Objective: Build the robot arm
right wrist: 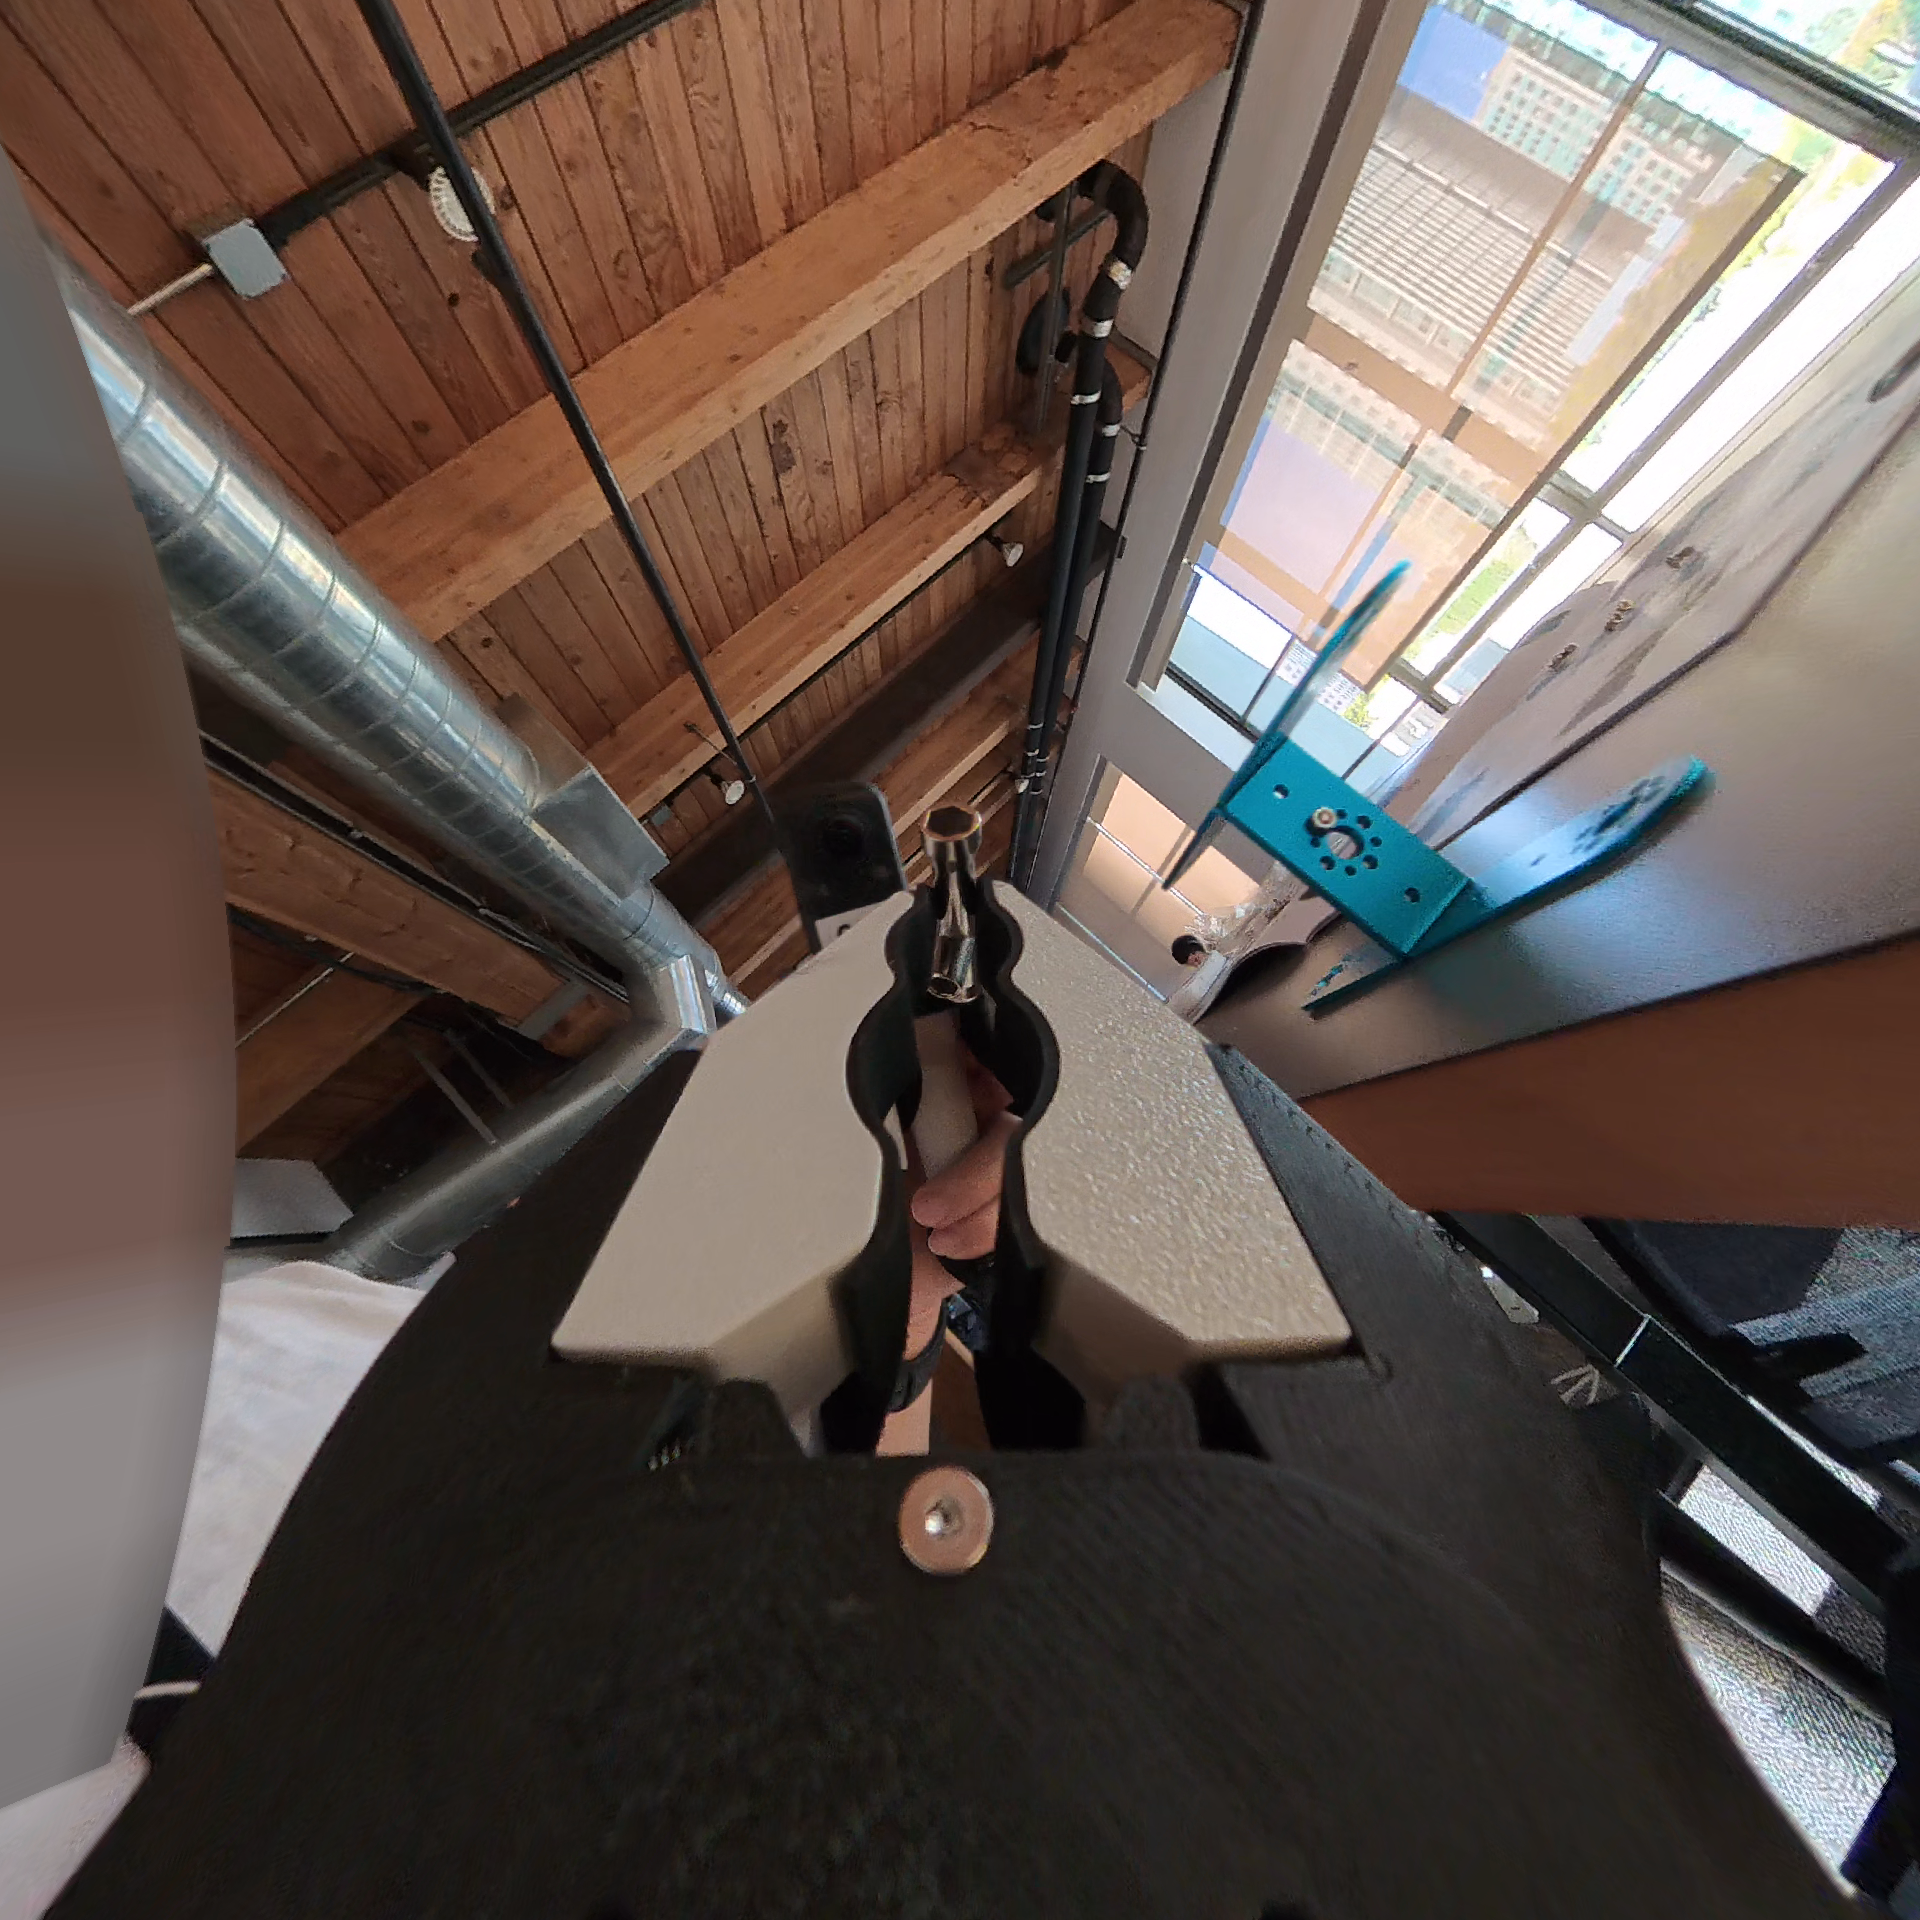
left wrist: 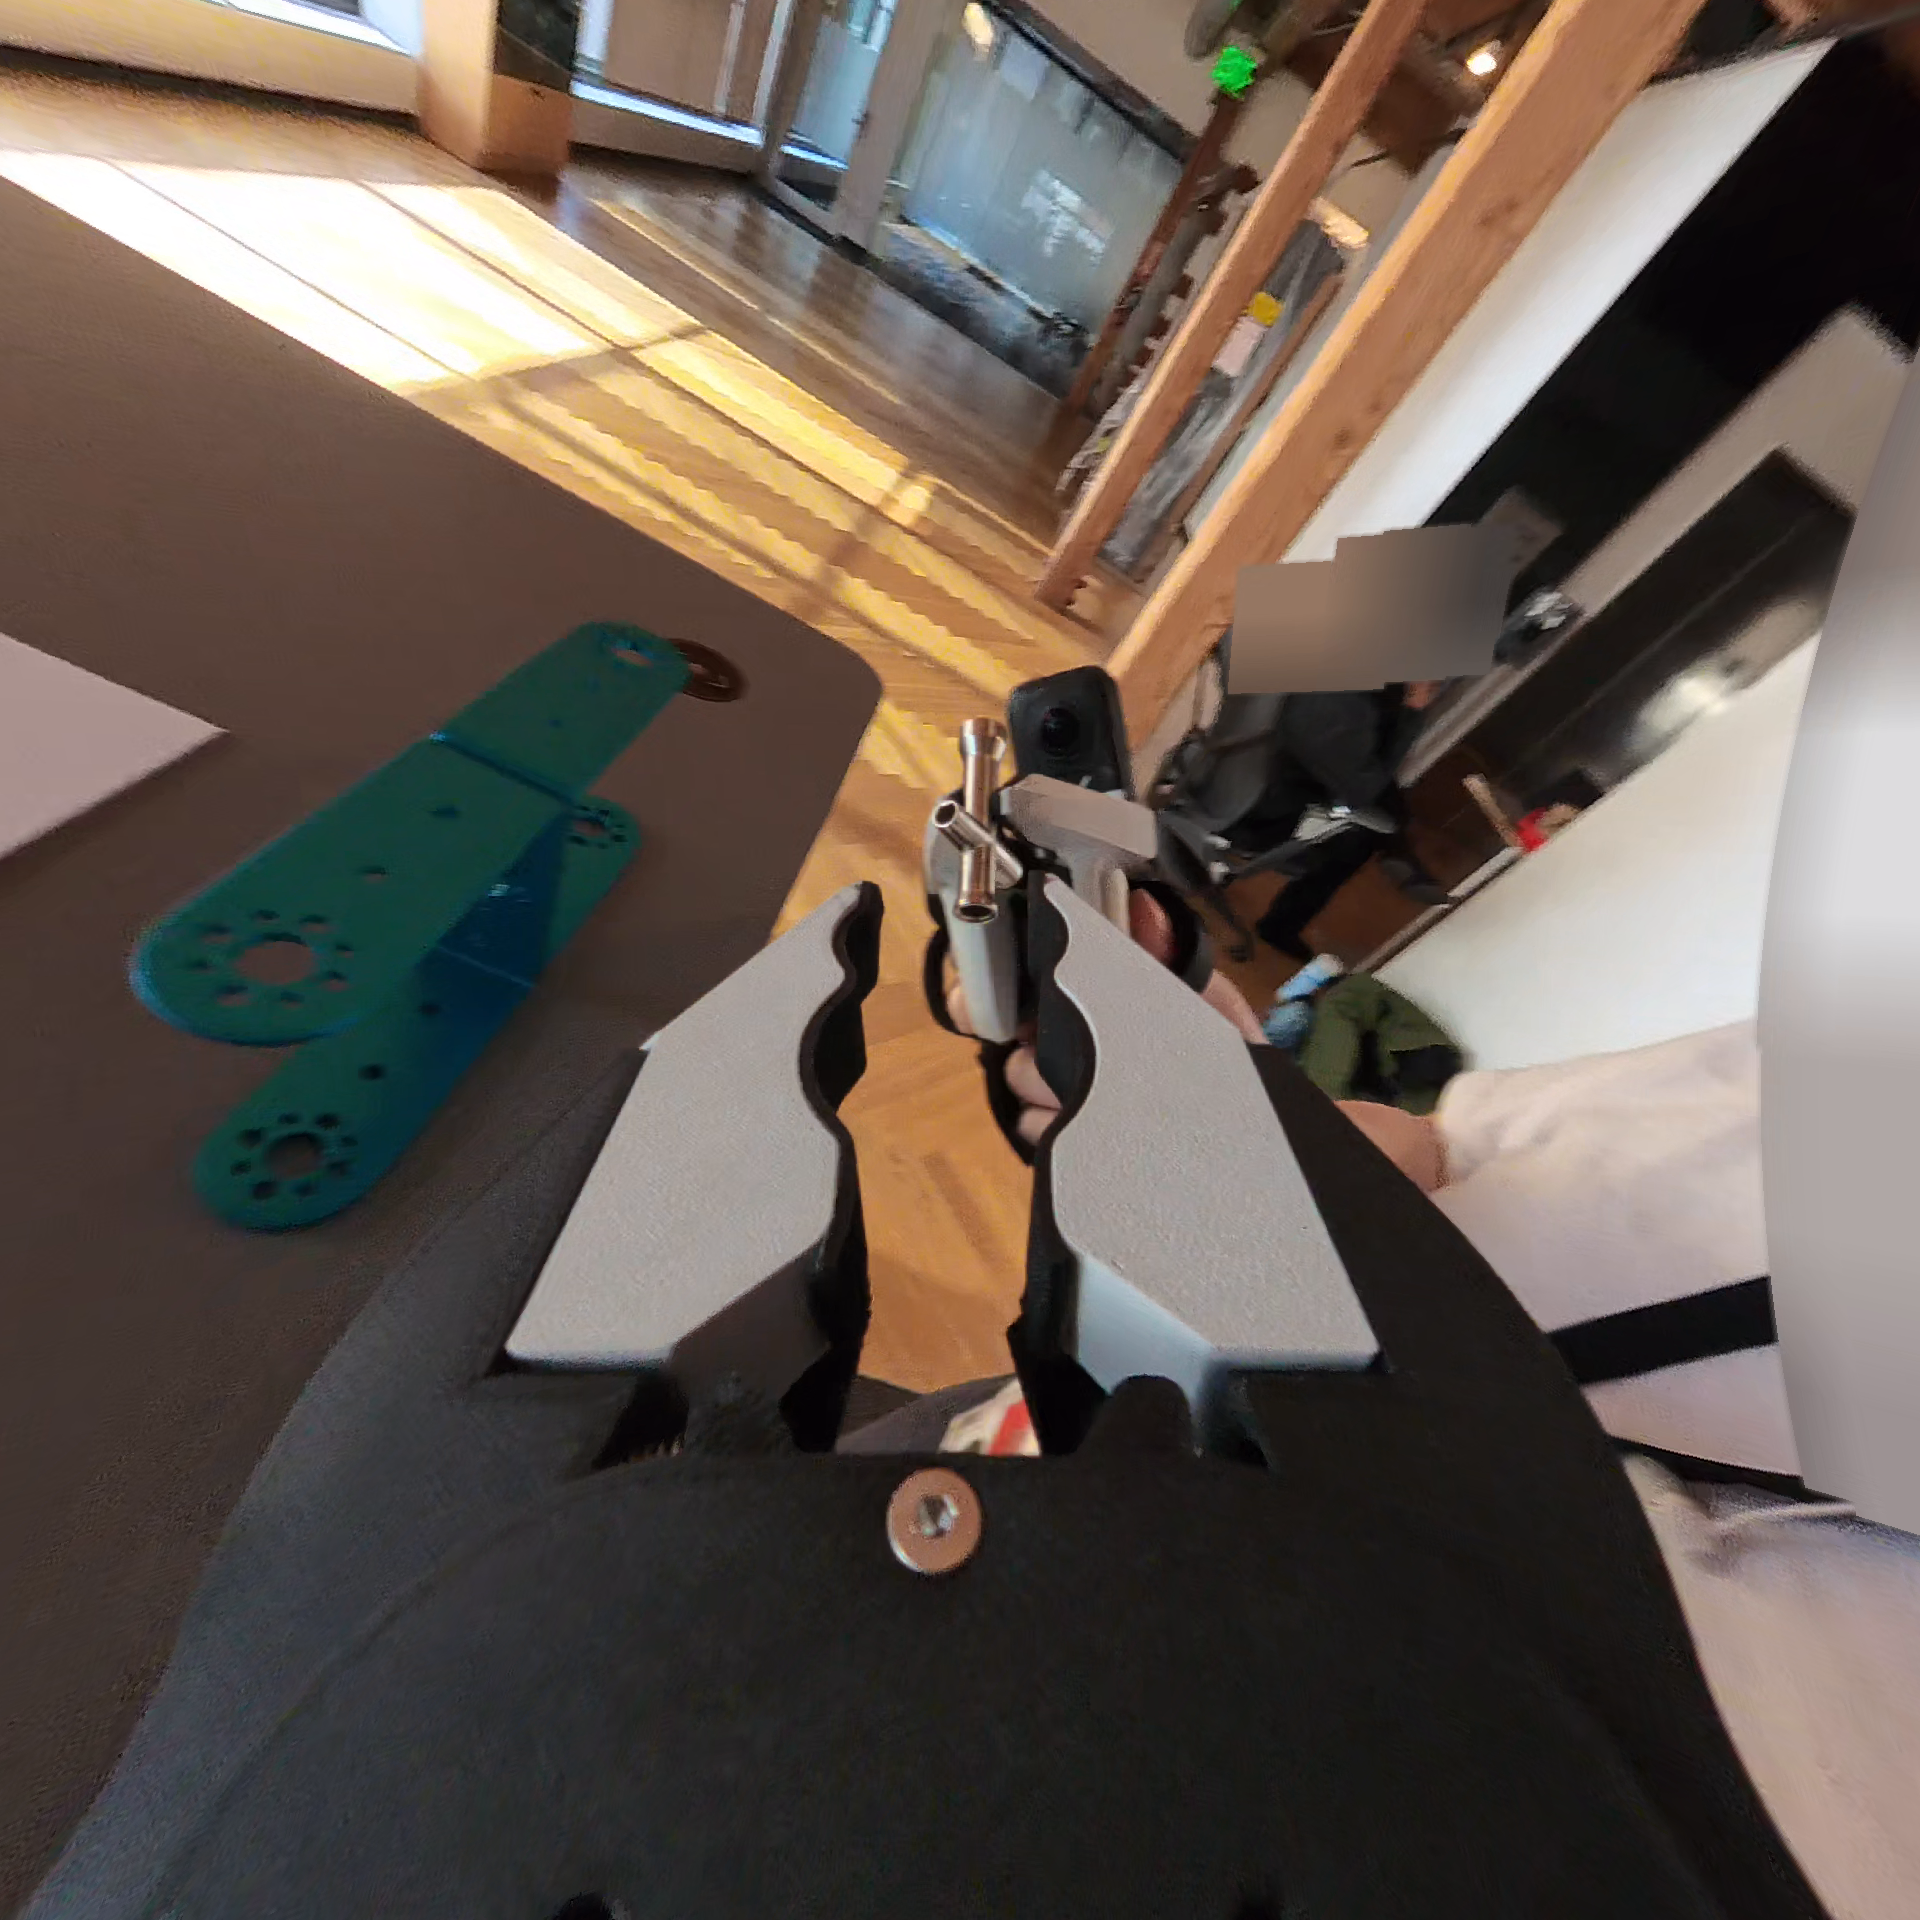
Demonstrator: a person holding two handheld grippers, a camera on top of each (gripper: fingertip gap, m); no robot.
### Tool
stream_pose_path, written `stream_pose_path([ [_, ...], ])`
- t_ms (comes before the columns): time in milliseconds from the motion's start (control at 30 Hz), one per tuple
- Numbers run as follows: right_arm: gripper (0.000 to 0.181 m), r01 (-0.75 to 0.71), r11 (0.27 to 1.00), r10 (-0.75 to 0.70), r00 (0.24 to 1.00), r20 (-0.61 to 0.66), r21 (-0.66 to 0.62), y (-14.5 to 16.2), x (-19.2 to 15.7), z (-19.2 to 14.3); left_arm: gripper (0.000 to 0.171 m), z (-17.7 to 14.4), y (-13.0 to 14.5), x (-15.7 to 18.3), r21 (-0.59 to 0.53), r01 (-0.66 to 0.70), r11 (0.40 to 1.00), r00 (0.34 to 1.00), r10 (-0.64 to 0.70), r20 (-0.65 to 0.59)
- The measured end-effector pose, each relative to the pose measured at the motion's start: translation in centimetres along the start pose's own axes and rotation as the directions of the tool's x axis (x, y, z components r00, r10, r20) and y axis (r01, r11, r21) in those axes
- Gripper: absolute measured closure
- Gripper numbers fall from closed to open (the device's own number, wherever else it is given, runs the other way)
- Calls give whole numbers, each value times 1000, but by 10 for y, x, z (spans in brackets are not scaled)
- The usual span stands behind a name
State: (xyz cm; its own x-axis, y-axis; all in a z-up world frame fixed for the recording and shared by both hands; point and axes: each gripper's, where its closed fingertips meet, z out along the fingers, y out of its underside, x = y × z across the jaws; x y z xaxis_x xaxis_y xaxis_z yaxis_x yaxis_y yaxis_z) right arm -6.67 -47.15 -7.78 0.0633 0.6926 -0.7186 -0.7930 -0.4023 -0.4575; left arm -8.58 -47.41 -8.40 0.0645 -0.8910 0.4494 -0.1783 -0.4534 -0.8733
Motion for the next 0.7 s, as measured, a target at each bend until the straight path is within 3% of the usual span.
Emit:
stream_pose_path([
  [133, 175, 39, 999, -37, 998, 51, -26, 6, -12, 2, 164, 6, 5, 21, -4, 185, 983, 949, -179, -259],
  [267, 175, 77, 994, -75, 997, 29, -73, 11, -9, 0, 166, 6, 12, 18, -26, 230, 973, 925, -226, -305],
  [400, 175, 91, 965, -68, 993, 101, -246, 19, -17, -4, 166, 3, 16, 26, -75, 229, 970, 907, -241, -346],
  [500, 168, 289, 877, -243, 956, 163, -384, 23, -21, -11, 166, 1, 22, 35, -139, 216, 966, 893, -253, -371],
  [567, 158, 454, 774, -395, 891, 225, -442, 21, -23, -15, 166, -2, 22, 42, -168, 242, 956, 866, -290, -406],
  [700, 154, 671, 602, -557, 741, 375, -433, 11, -44, -20, 166, -7, 22, 51, -189, 308, 933, 815, -361, -453],
])
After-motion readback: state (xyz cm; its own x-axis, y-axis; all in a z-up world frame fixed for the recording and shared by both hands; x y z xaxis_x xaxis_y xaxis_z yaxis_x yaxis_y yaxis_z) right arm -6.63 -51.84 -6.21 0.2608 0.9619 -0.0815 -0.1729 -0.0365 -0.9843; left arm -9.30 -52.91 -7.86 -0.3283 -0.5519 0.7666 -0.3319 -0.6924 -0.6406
